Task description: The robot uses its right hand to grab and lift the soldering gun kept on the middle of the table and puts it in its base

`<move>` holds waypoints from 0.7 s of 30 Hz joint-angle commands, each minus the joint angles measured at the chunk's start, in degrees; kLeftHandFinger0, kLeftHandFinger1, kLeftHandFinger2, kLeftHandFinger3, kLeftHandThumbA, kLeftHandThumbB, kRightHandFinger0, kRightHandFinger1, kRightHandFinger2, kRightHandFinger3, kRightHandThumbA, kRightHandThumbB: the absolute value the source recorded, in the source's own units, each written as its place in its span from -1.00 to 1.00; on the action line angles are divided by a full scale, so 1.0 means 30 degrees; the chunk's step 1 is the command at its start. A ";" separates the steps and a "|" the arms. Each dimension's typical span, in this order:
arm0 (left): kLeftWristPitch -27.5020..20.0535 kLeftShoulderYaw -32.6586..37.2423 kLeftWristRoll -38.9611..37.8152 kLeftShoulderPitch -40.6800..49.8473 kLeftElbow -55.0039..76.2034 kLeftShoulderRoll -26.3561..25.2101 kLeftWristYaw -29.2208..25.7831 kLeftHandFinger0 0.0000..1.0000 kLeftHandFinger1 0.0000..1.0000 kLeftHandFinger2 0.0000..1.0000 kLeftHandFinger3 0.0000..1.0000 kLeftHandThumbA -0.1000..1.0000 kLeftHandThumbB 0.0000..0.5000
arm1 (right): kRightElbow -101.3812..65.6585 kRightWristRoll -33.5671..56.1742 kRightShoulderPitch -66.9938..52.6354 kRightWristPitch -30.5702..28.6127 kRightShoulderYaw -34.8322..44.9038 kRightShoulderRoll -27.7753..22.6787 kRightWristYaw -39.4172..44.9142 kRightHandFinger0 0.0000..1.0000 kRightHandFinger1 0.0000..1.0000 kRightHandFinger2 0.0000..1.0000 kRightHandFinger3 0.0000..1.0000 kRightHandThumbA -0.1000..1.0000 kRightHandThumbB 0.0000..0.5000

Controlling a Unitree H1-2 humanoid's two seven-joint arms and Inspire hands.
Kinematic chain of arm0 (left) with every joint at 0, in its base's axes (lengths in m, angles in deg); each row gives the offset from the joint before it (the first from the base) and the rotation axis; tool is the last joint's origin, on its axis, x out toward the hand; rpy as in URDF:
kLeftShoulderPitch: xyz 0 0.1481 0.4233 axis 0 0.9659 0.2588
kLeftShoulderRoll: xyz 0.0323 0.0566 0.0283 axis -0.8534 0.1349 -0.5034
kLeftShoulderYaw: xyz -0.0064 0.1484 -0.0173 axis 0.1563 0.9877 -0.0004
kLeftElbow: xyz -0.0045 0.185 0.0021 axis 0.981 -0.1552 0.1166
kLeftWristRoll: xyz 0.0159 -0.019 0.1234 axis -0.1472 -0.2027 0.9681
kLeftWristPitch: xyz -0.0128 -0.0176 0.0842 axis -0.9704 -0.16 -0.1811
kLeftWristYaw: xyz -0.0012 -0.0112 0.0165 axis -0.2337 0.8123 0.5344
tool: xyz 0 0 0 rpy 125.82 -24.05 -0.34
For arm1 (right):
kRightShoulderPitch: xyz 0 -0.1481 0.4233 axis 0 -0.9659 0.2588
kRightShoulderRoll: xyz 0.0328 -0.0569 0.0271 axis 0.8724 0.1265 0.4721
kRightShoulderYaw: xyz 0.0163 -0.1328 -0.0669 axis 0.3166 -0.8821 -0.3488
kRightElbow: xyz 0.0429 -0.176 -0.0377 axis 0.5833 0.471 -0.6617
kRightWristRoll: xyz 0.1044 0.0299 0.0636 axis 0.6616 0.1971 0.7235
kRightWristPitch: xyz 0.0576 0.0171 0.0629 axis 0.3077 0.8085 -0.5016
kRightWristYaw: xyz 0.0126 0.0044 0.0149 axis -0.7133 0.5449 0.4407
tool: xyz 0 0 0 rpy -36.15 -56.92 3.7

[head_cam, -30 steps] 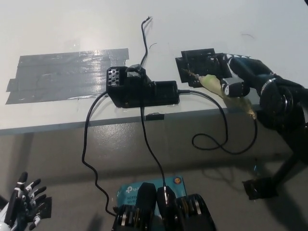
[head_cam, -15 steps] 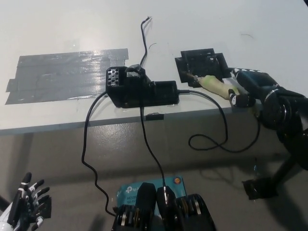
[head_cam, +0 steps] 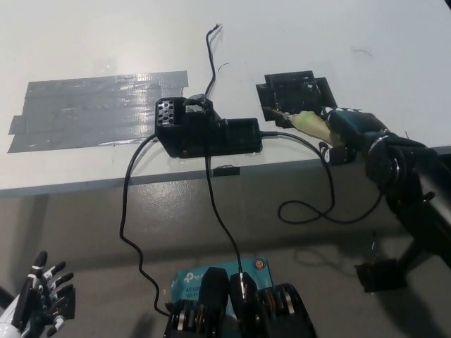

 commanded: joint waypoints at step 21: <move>0.0254 0.0405 0.0539 -0.0589 0.0346 -0.0666 0.0668 1.00 1.00 1.00 1.00 1.00 -0.95 | 0.2128 -0.0692 0.0609 -0.0731 -0.0070 -0.0576 0.0347 1.00 1.00 1.00 1.00 -0.26 -0.02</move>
